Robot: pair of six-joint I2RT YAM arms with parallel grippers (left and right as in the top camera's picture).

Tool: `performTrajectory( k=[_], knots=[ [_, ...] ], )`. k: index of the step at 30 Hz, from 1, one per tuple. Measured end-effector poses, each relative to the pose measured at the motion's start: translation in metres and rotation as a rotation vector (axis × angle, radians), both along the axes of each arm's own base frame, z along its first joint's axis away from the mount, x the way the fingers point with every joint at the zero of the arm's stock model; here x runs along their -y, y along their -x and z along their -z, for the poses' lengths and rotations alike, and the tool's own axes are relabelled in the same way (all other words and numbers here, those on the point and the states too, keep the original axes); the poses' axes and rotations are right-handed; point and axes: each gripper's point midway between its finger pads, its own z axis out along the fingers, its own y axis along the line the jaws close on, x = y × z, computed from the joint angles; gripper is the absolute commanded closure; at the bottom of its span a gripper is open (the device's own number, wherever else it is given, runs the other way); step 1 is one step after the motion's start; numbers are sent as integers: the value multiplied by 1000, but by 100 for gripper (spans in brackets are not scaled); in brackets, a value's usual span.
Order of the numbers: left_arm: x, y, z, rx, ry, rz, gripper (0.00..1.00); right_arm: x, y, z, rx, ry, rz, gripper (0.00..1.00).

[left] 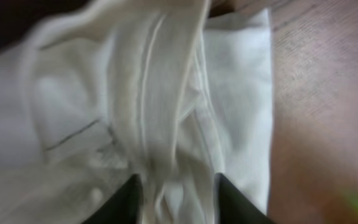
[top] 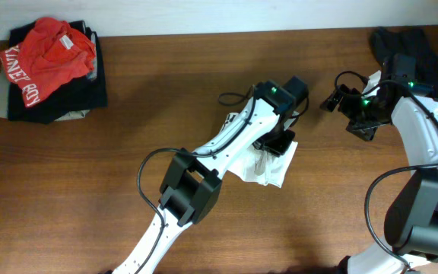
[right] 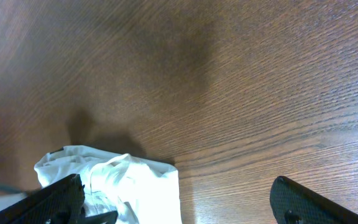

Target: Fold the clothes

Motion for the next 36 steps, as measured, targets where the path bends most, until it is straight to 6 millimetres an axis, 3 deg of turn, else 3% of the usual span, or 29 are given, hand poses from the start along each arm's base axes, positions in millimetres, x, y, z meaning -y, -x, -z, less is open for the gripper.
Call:
performTrajectory(
  k=[3,7,9,12,13,16,19,25,29,36],
  knots=[
    [-5,-6,-24,44,-13,-1,17,0,0,0,0,0,0,1],
    [-18,-15,-52,87,-26,-26,18,0,0,0,0,0,0,1],
    [-27,-17,-57,80,-38,-48,30,0,0,0,0,0,0,1],
    [-51,-17,-58,27,-80,-102,64,0,0,0,0,0,0,1],
    [-57,-16,-58,7,-85,-103,80,0,0,0,0,0,0,2],
    [-62,-19,-59,-23,-59,-127,100,0,0,0,0,0,0,1],
    [-61,-12,-52,-60,-64,-114,99,0,0,0,0,0,0,1],
    [-62,29,-17,-217,-146,-77,99,0,0,0,0,0,0,1],
    [-58,46,-8,-266,-164,-56,99,0,0,0,0,0,0,1],
    [-18,67,-4,-252,-82,18,100,0,0,0,0,0,1,1]
  ],
)
